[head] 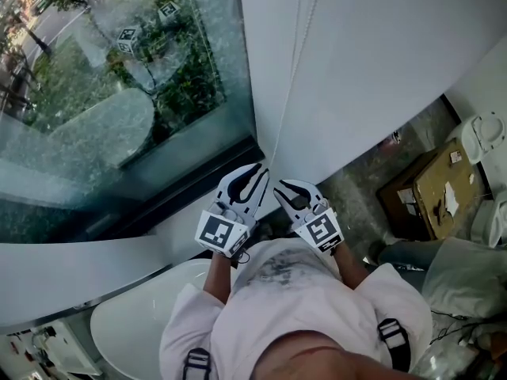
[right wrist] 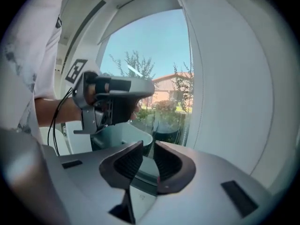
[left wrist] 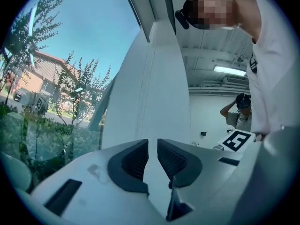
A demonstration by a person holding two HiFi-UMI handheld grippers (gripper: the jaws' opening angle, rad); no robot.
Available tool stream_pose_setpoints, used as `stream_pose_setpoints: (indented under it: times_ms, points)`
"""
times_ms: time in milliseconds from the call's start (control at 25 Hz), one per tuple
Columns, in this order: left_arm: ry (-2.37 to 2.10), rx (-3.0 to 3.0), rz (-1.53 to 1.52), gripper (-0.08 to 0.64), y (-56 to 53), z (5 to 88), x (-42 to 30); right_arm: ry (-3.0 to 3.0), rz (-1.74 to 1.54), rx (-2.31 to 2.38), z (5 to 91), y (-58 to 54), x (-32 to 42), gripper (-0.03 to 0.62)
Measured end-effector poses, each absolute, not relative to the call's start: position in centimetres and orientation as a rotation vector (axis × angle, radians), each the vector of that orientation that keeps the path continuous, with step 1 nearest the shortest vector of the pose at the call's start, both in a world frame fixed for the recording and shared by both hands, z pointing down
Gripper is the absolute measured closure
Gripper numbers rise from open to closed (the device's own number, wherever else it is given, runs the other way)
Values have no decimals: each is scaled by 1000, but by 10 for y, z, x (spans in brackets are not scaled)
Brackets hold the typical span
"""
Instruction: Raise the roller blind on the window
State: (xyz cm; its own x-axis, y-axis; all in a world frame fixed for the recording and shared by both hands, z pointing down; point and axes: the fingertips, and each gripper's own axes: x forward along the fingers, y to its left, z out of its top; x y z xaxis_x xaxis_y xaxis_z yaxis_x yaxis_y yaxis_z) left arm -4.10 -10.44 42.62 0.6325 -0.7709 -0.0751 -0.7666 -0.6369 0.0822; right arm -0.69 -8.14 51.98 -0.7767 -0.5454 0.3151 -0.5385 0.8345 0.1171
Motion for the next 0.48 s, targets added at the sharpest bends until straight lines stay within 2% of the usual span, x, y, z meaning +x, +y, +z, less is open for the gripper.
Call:
stream_pose_setpoints:
  times_ms: [200, 480]
  points:
    - [-1409, 2793, -160, 544, -98, 420, -56, -2822, -113, 891, 460, -84, -3, 519]
    - [-1469, 2751, -151, 554, -91, 429, -66, -2917, -132, 942, 420, -83, 1, 531]
